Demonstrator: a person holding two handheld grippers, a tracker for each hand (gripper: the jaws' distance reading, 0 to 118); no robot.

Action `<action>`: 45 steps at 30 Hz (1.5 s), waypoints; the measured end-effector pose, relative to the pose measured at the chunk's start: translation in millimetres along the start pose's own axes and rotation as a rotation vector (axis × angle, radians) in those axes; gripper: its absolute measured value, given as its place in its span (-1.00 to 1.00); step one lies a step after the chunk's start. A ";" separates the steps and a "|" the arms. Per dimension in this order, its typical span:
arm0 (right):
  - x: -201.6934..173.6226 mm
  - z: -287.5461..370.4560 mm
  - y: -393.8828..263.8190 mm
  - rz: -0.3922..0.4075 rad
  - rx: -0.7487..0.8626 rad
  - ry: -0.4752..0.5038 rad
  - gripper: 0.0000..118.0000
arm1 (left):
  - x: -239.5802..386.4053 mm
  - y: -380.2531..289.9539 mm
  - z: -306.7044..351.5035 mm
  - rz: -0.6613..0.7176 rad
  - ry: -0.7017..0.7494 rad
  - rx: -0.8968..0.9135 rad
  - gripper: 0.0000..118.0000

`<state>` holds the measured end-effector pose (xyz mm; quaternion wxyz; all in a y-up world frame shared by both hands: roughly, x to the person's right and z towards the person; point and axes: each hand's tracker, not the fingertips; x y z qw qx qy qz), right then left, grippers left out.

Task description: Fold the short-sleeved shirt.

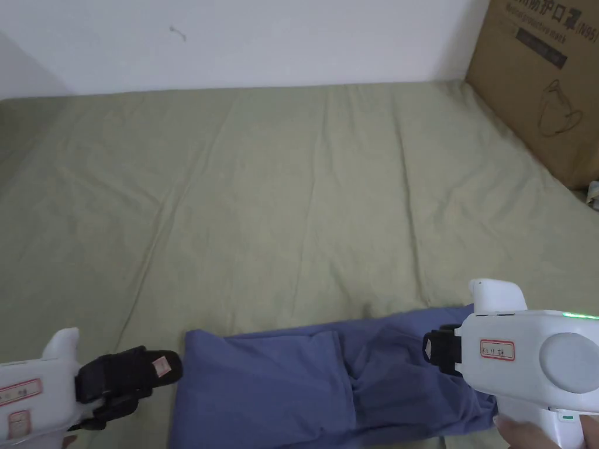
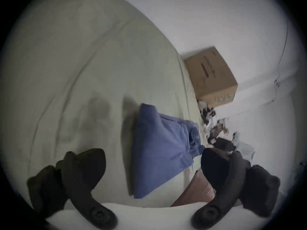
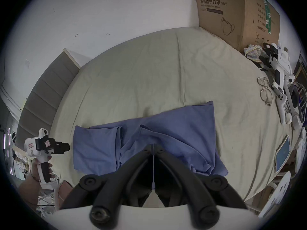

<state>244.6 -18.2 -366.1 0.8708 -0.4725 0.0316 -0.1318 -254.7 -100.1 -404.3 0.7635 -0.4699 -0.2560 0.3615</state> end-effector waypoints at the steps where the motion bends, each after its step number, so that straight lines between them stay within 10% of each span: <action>1: -1.9 -0.8 -0.2 0.000 -0.001 -0.003 -0.97 | -7.0 -1.2 -3.8 0.023 -0.027 0.006 1.00; 14: -17.9 -17.3 3.1 0.051 -0.053 -0.016 -0.97 | -14.9 -3.8 -102.8 0.151 -0.454 -0.171 0.98; 16: -16.7 -19.3 4.7 0.047 -0.052 -0.017 -0.97 | -19.2 -1.8 -103.2 0.142 -0.444 -0.166 0.37; 18: -16.5 -22.6 5.0 0.041 -0.053 -0.018 -0.97 | -30.7 -0.4 -105.9 0.147 -0.318 -0.158 -0.87; 33: -24.5 -13.1 2.7 0.070 -0.032 0.023 -0.97 | 36.6 13.0 -41.2 -0.163 0.163 -0.115 -0.87; 40: -23.1 -0.9 -5.6 0.066 -0.020 0.066 -0.97 | 60.0 14.9 30.6 -0.464 0.808 0.006 -0.87; 45: -18.0 5.5 -9.7 0.051 -0.009 0.080 -0.97 | 84.2 7.8 32.5 -0.393 0.740 0.021 -0.87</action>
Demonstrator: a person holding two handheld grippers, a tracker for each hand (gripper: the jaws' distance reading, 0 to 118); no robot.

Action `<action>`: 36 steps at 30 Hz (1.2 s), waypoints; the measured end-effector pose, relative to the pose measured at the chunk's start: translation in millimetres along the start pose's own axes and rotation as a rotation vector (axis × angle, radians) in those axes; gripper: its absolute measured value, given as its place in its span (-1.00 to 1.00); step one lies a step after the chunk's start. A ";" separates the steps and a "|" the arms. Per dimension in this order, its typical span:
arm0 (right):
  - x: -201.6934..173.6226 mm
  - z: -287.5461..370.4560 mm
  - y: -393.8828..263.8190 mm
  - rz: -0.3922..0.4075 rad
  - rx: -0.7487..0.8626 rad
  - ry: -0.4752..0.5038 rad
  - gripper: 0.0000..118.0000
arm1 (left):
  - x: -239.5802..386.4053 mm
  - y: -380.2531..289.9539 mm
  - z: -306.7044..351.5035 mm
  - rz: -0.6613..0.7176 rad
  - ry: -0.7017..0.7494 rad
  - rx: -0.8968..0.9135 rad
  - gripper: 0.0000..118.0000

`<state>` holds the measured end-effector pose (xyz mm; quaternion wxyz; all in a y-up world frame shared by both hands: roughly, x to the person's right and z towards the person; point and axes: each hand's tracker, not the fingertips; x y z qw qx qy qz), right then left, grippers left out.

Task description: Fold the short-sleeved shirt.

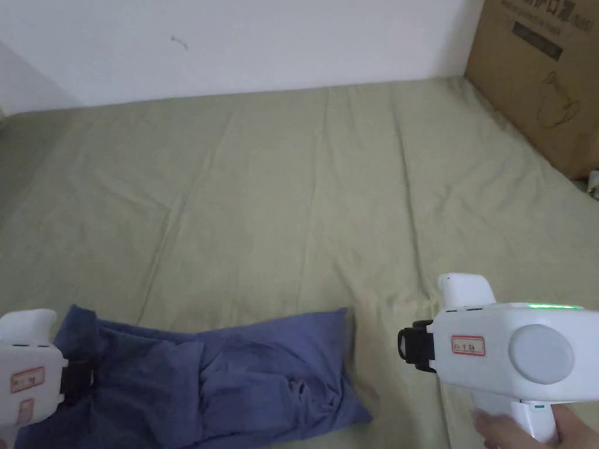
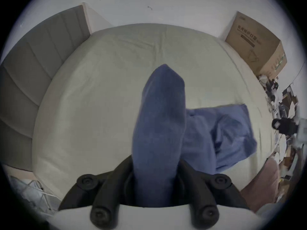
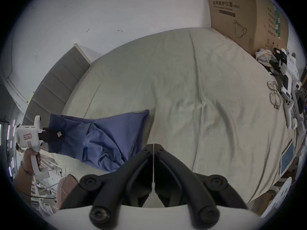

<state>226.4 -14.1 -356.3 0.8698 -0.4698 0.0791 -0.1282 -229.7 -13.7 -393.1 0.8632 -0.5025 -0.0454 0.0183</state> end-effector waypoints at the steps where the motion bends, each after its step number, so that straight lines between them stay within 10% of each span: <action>1: 1.3 1.4 -0.5 -0.003 0.002 0.001 -0.97 | 9.5 3.2 3.0 0.004 -0.029 0.005 -0.87; 15: 21.1 3.1 -5.1 -0.056 0.001 0.003 -0.97 | 151.2 36.2 -78.2 0.227 -0.514 -0.223 -0.78; 17: 23.0 2.5 -5.2 -0.057 0.001 -0.001 -0.97 | 165.9 34.0 -97.5 0.175 -0.505 -0.275 -0.58; 21: 26.3 3.3 -5.6 -0.060 0.001 -0.002 -0.97 | 182.5 28.8 -106.4 0.180 -0.649 -0.315 0.83; 26: 33.7 1.6 -4.2 -0.081 0.008 -0.003 -0.97 | 183.4 33.4 -77.0 0.142 -0.726 -0.205 0.98; 29: 36.5 2.3 -3.1 -0.088 0.016 -0.006 -0.97 | 180.8 39.6 -44.7 -0.028 -0.595 -0.041 0.60; 31: 38.2 3.0 -2.7 -0.090 0.021 -0.010 -0.97 | 183.6 41.1 -30.5 -0.135 -0.495 0.022 -0.75; 32: 39.1 3.1 -2.4 -0.092 0.022 -0.009 -0.97 | 187.5 40.3 -28.2 -0.183 -0.445 0.029 -0.96; 36: 42.0 3.0 -1.8 -0.098 0.026 -0.011 -0.97 | 202.2 35.9 -38.0 -0.243 -0.436 -0.039 -0.96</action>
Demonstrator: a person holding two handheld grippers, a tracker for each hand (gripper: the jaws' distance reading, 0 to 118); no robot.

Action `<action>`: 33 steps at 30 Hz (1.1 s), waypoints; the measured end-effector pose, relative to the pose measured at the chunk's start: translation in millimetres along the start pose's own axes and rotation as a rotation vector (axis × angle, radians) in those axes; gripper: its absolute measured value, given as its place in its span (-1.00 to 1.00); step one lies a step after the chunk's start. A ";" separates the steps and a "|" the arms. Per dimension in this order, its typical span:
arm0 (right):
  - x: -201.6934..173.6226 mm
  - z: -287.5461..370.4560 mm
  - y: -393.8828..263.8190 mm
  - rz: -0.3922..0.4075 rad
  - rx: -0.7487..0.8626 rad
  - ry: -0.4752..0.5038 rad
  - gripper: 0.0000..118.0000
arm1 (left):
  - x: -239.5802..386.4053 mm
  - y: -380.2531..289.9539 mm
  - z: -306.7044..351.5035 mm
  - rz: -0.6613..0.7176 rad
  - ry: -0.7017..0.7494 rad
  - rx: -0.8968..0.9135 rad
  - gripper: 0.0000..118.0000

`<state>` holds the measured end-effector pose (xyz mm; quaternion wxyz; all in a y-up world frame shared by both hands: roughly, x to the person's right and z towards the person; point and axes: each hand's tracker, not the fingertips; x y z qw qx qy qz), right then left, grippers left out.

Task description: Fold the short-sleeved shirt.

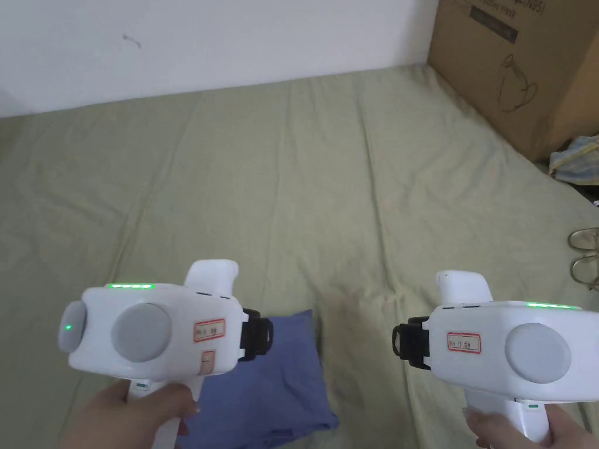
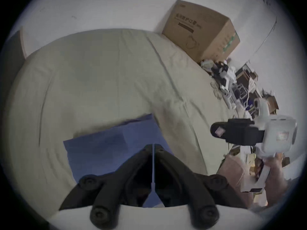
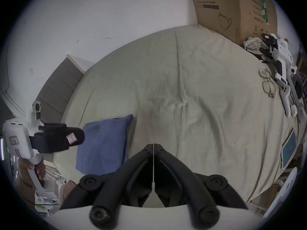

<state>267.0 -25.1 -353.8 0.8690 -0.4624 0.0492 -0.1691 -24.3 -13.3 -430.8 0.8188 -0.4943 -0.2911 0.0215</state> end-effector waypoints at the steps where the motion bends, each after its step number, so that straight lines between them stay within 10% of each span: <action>1: 0.9 0.2 0.2 -0.004 0.002 0.000 -0.97 | 2.9 -1.4 -7.7 0.005 0.006 -0.016 -0.96; 17: 14.6 4.6 0.0 -0.034 0.008 -0.003 -0.97 | 30.9 -16.9 -106.4 0.105 -0.061 -0.194 -0.98; 20: 17.3 7.7 -0.9 -0.045 0.007 -0.002 -0.97 | 39.7 -20.6 -82.4 0.126 -0.244 -0.119 -0.98; 26: 16.9 19.0 8.7 -0.040 0.025 -0.020 -0.97 | 19.8 -30.7 6.8 0.028 -0.096 0.107 -0.98; 33: -43.4 -16.7 17.9 0.056 -0.086 0.204 -0.97 | -64.1 -66.3 72.5 0.193 0.046 0.205 -0.98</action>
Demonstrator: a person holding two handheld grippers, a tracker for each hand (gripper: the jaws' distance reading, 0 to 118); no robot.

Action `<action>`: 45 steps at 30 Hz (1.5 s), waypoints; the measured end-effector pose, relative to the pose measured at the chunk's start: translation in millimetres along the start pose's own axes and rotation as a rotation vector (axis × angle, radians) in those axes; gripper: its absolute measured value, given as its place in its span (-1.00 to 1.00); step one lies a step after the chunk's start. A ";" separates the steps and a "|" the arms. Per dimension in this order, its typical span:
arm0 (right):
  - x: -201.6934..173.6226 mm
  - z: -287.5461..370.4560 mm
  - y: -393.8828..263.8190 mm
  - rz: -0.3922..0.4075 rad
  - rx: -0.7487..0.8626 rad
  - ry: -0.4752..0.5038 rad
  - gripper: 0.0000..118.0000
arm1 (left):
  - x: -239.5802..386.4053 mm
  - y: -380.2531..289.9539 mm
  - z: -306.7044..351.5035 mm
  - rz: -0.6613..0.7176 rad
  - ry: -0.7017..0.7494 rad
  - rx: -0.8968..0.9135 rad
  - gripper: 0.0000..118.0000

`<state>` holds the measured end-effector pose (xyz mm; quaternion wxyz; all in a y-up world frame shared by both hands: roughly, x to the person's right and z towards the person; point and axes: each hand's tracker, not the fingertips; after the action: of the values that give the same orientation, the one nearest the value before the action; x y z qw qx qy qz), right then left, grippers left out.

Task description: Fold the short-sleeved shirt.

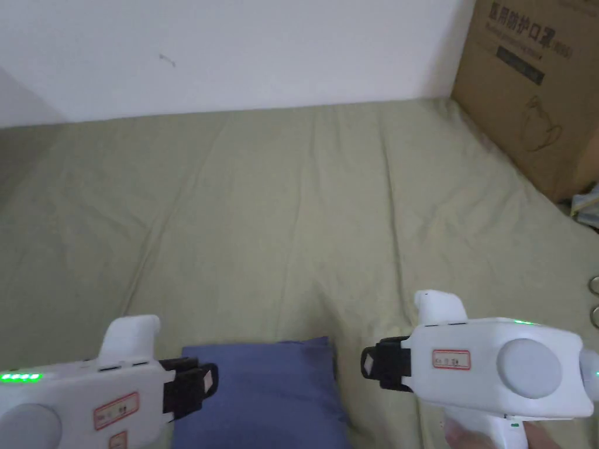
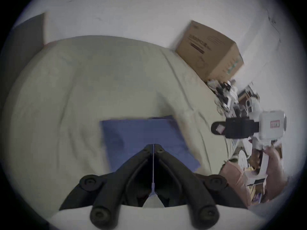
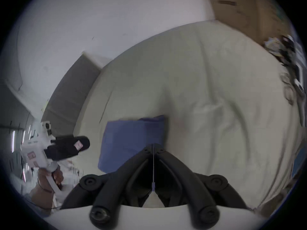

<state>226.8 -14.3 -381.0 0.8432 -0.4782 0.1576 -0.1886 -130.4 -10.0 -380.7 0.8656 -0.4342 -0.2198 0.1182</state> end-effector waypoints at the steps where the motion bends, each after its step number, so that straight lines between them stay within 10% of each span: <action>1: -10.2 -13.1 0.5 0.037 -0.033 0.012 -0.97 | -11.1 -3.4 6.0 0.036 0.035 0.010 -0.98; 6: -32.2 -79.4 0.8 0.103 -0.185 -0.012 -0.97 | -51.9 -21.3 12.8 0.195 0.089 0.040 -0.98; 14: 16.1 -99.4 -0.9 -0.020 -0.245 -0.013 -0.97 | -115.4 -31.5 -12.5 0.410 -0.181 0.000 -0.88; 18: 21.4 -97.2 -3.2 -0.033 -0.243 -0.006 -0.97 | -145.3 -39.0 -42.5 0.557 -0.428 -0.045 1.00; 33: 32.2 -100.9 -7.5 -0.079 -0.240 0.016 -0.97 | -108.0 -30.0 -159.2 0.577 -0.822 -0.254 0.99; 35: 36.1 -98.8 -8.5 -0.098 -0.233 0.032 -0.97 | -117.3 -33.2 -158.9 0.537 -0.726 -0.227 0.62; 36: 37.4 -98.2 -8.8 -0.104 -0.231 0.037 -0.97 | -122.0 -34.8 -159.6 0.504 -0.624 -0.245 -0.23; 37: 38.3 -97.7 -9.4 -0.108 -0.230 0.035 -0.97 | -125.0 -39.6 -161.2 0.468 -0.519 -0.272 -0.48; 39: 39.0 -96.4 -10.2 -0.120 -0.226 0.045 -0.97 | -123.5 -39.8 -155.5 0.577 -0.669 -0.239 -0.49; 45: -3.1 -68.3 -8.9 -0.038 -0.166 -0.145 -0.97 | -95.5 -16.7 -116.1 0.298 -0.474 -0.236 -0.48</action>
<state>192.1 -68.1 -406.8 0.8061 -0.5618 0.1021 -0.1556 -157.6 -139.0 -454.9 0.7069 -0.5194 -0.3618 0.3157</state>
